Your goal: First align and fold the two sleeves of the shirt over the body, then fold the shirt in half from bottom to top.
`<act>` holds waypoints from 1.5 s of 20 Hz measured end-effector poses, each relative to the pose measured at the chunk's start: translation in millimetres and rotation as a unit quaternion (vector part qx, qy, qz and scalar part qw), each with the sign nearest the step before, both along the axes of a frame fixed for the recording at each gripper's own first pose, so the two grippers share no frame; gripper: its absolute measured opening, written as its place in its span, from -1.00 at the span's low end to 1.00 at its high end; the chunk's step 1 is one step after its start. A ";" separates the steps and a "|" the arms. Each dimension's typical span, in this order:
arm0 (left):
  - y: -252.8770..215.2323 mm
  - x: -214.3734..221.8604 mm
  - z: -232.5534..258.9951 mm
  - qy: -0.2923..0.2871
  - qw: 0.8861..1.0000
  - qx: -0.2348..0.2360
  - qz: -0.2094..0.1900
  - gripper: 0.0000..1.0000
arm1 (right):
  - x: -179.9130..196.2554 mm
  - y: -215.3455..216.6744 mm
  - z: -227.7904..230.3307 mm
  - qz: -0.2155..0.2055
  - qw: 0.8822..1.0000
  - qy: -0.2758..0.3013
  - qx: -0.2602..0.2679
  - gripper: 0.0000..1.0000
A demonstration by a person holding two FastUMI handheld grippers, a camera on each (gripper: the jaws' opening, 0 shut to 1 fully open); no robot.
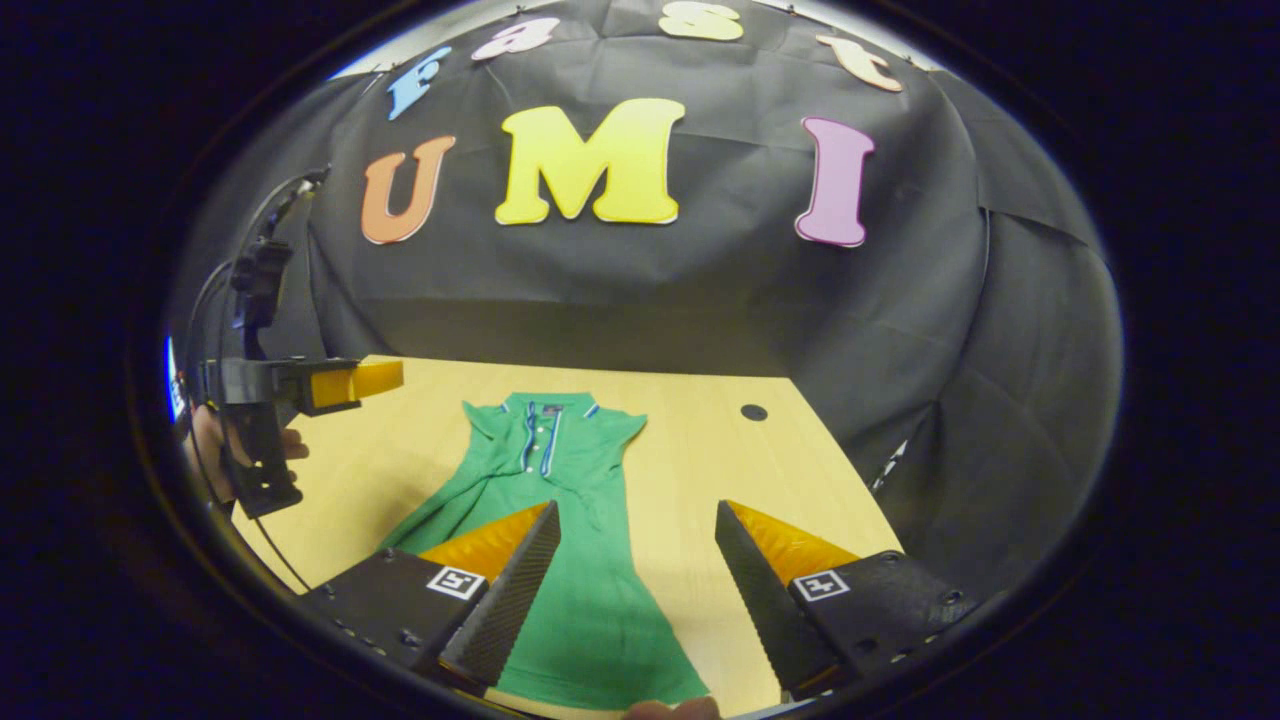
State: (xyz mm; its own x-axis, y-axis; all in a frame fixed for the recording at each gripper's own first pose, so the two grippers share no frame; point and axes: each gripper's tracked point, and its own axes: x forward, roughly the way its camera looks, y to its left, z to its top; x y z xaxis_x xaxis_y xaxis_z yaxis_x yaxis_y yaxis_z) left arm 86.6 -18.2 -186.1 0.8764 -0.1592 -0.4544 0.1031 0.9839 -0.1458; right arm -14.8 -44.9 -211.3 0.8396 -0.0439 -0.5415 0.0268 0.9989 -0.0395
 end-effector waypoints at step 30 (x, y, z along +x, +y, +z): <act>30.2 -260.3 -191.1 0.279 0.958 0.047 -0.038 1.00 | -126.9 -51.9 -225.2 0.096 0.959 0.268 0.007 0.87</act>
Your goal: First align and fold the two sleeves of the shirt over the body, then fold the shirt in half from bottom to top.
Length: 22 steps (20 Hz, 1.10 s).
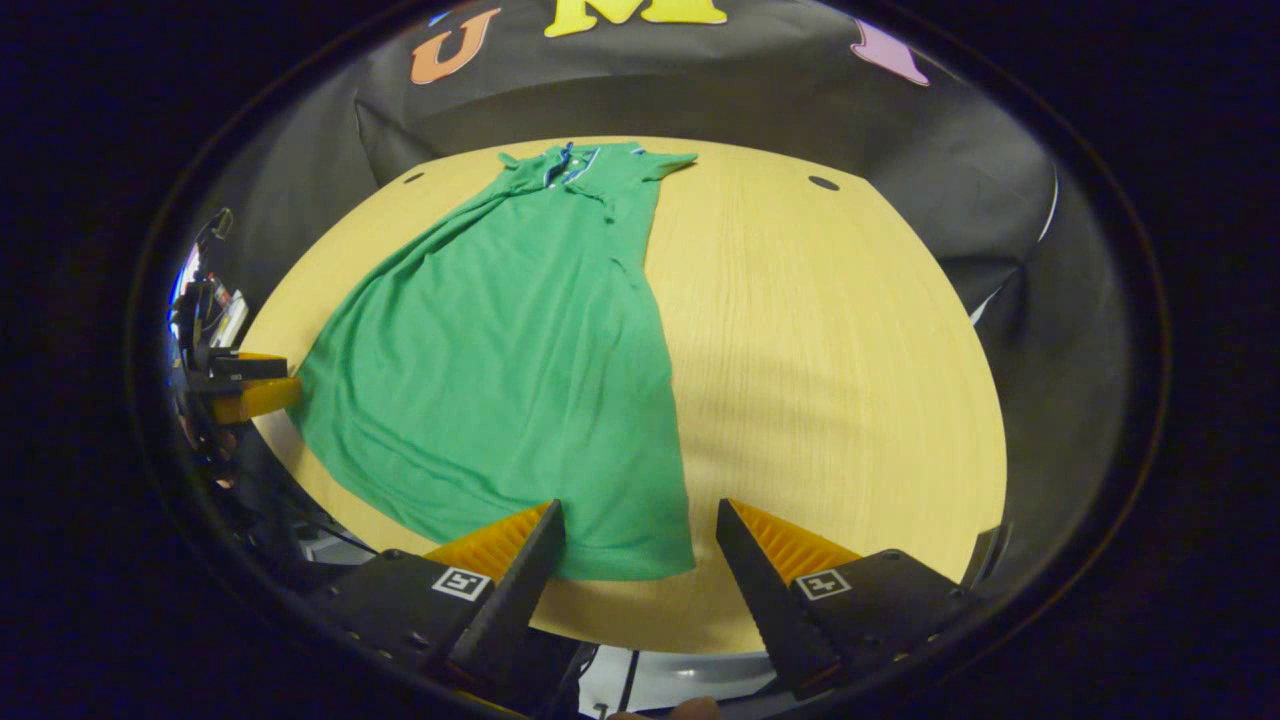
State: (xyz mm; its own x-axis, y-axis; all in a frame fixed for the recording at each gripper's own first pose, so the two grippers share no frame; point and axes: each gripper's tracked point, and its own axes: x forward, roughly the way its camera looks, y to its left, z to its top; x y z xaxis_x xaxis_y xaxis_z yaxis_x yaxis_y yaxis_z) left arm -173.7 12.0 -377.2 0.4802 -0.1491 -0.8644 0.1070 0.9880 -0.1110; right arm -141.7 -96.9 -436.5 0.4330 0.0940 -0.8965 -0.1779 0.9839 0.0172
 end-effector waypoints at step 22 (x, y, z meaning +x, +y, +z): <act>-37.0 -6.2 35.4 0.030 0.996 -0.068 -0.040 -0.88 | -3.5 15.0 28.2 -0.041 0.996 0.012 0.077 -1.00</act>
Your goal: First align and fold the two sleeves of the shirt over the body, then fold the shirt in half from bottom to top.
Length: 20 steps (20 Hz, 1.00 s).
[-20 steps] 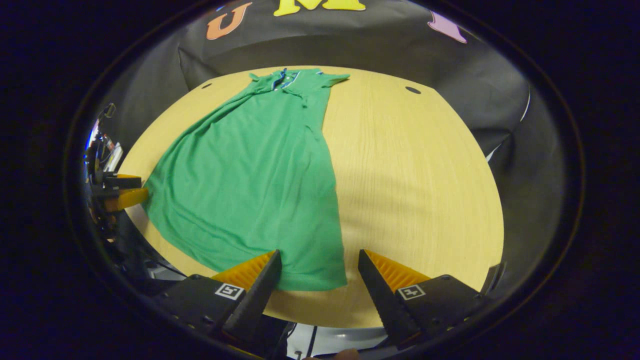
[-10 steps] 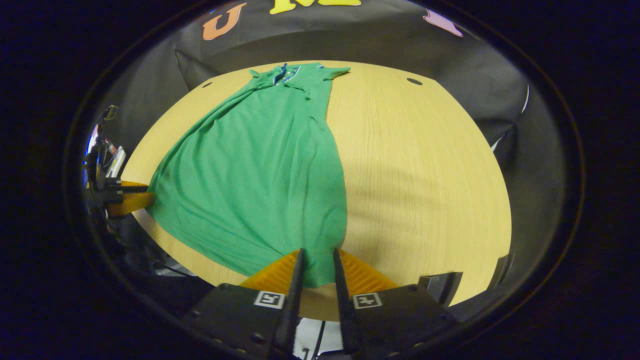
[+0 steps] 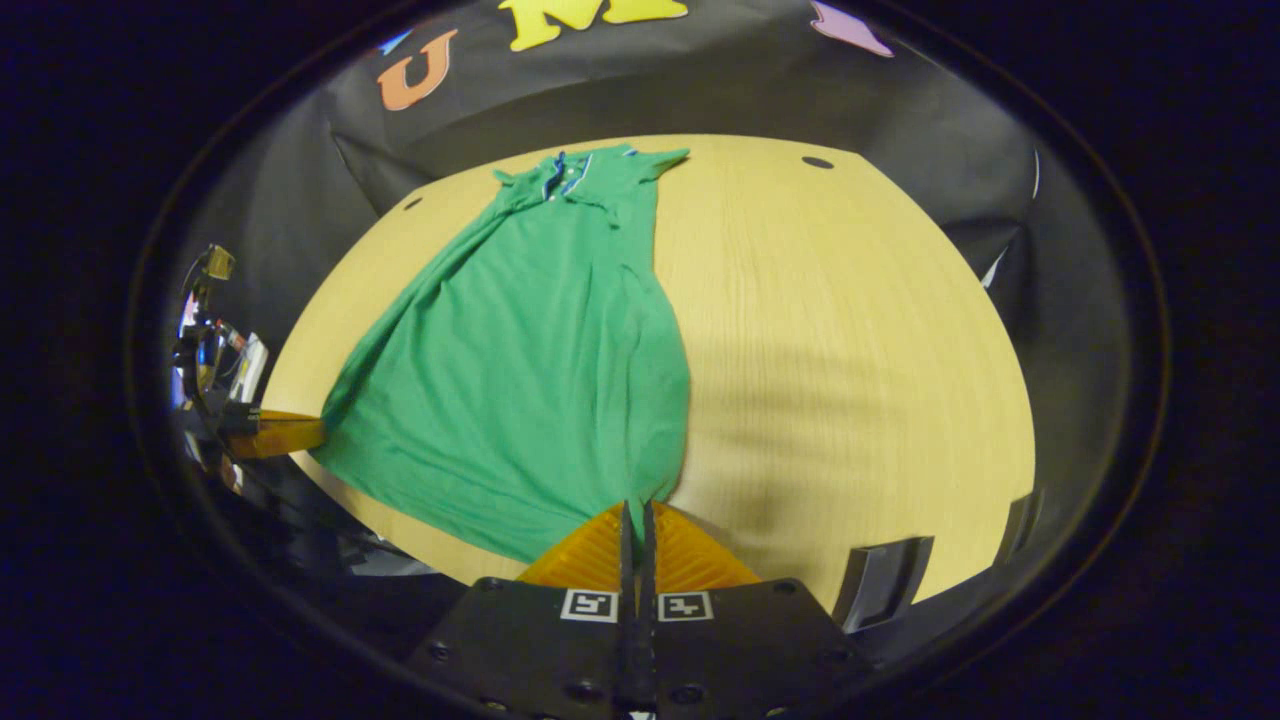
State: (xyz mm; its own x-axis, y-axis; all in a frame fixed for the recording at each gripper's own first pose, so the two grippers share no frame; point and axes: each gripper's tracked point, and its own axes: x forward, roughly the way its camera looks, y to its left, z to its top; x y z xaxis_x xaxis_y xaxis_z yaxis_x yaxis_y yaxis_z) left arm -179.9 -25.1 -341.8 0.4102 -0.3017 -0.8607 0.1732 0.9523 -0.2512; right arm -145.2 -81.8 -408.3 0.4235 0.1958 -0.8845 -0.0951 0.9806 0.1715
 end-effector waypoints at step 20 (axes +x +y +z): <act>24.6 210.8 165.0 -0.207 0.977 -0.057 0.010 -0.89 | 184.8 5.2 184.2 -0.055 0.982 -0.178 0.015 -1.00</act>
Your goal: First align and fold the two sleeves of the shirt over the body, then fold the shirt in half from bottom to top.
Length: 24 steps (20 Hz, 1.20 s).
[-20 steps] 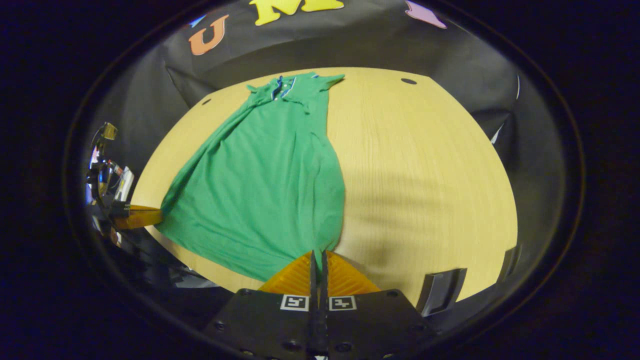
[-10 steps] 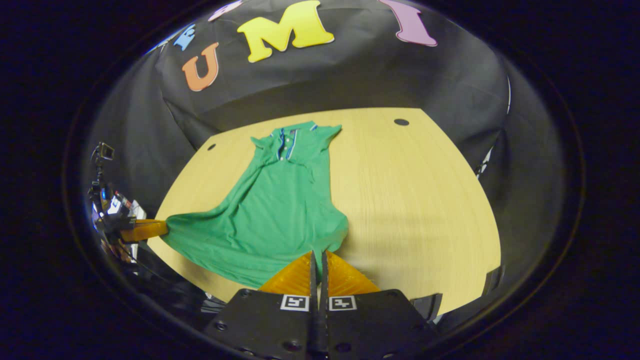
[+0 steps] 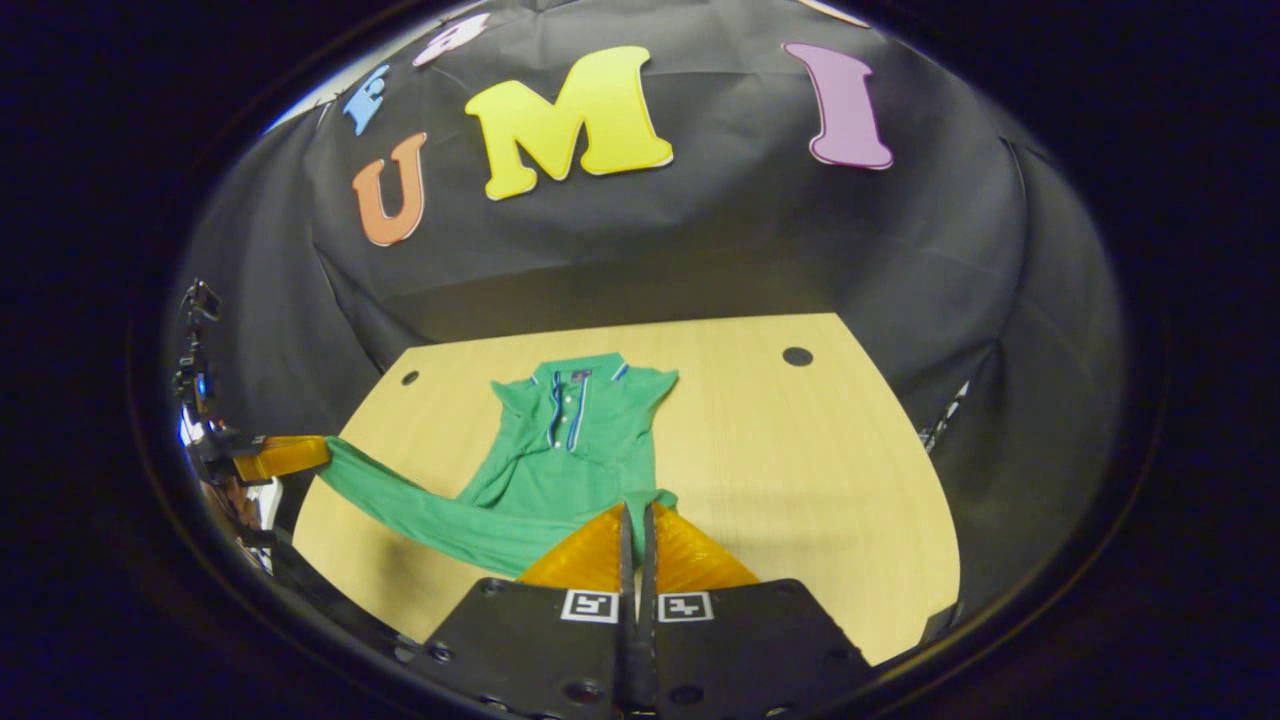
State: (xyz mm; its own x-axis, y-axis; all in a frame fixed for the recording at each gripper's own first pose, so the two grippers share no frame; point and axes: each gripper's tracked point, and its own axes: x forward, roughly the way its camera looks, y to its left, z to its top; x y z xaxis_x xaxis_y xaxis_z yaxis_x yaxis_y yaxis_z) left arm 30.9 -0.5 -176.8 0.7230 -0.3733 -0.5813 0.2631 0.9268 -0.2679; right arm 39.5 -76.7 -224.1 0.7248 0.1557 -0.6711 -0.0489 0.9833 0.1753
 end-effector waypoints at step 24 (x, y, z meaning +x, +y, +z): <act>28.5 267.6 -160.7 0.020 0.992 0.013 0.121 -0.87 | 312.5 -0.6 -170.3 0.047 0.998 0.034 0.011 -1.00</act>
State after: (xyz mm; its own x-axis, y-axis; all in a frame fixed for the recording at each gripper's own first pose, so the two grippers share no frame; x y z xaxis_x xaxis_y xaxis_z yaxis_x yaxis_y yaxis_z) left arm 298.5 28.0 -337.4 0.7657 -0.1757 -0.6187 0.0214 0.9684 -0.2485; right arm 352.0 -77.2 -394.4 0.6588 0.2369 -0.7140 -0.1287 0.9706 0.2033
